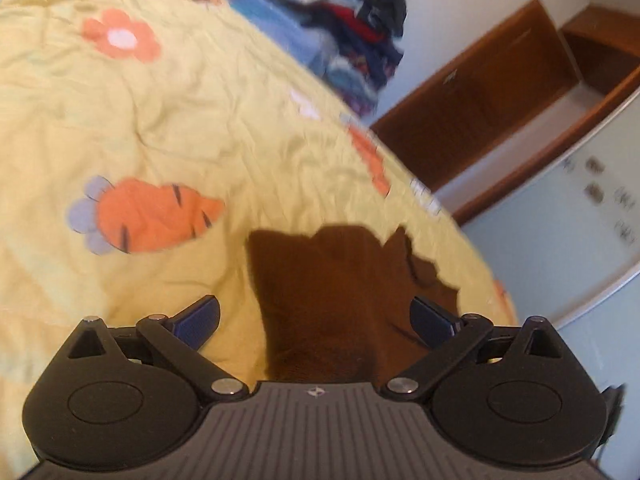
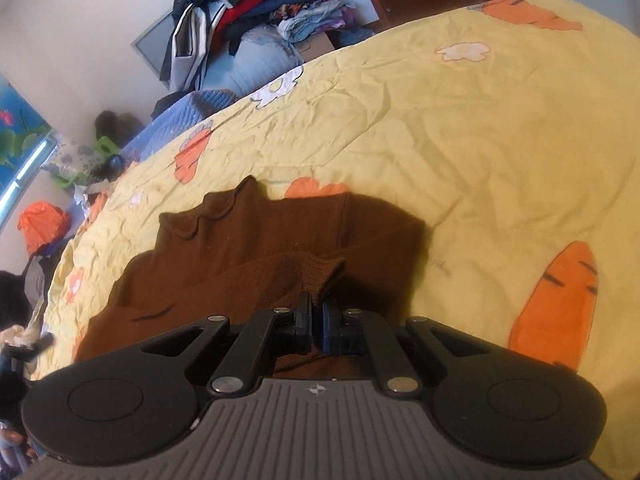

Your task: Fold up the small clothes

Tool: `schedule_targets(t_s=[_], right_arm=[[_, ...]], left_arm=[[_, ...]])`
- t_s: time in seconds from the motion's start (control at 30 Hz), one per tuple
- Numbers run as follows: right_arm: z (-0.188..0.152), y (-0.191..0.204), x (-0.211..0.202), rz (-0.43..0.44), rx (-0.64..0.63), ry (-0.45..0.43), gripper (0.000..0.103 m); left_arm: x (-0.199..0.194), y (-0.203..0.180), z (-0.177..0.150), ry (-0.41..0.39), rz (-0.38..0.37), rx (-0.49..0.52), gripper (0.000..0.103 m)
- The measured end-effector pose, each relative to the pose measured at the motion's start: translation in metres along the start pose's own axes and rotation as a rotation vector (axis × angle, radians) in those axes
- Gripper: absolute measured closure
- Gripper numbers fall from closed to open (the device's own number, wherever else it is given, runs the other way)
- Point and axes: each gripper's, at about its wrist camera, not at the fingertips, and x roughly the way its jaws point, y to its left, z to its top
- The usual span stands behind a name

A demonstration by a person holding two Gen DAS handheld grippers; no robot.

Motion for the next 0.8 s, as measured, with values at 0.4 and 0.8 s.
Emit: schedule_targets(t_s=[0.4, 0.8], right_arm=[[0.006, -0.021, 0.011, -0.107, -0.026, 0.002, 0.096], [-0.015, -0.023, -0.015, -0.064, 0.041, -0.022, 0.034]], left_arm=[[0.022, -0.027, -0.002, -0.039, 0.318, 0.413, 0.095], [-0.02, -0.032, -0.034, -0.039, 0.202, 0.411, 0.005]])
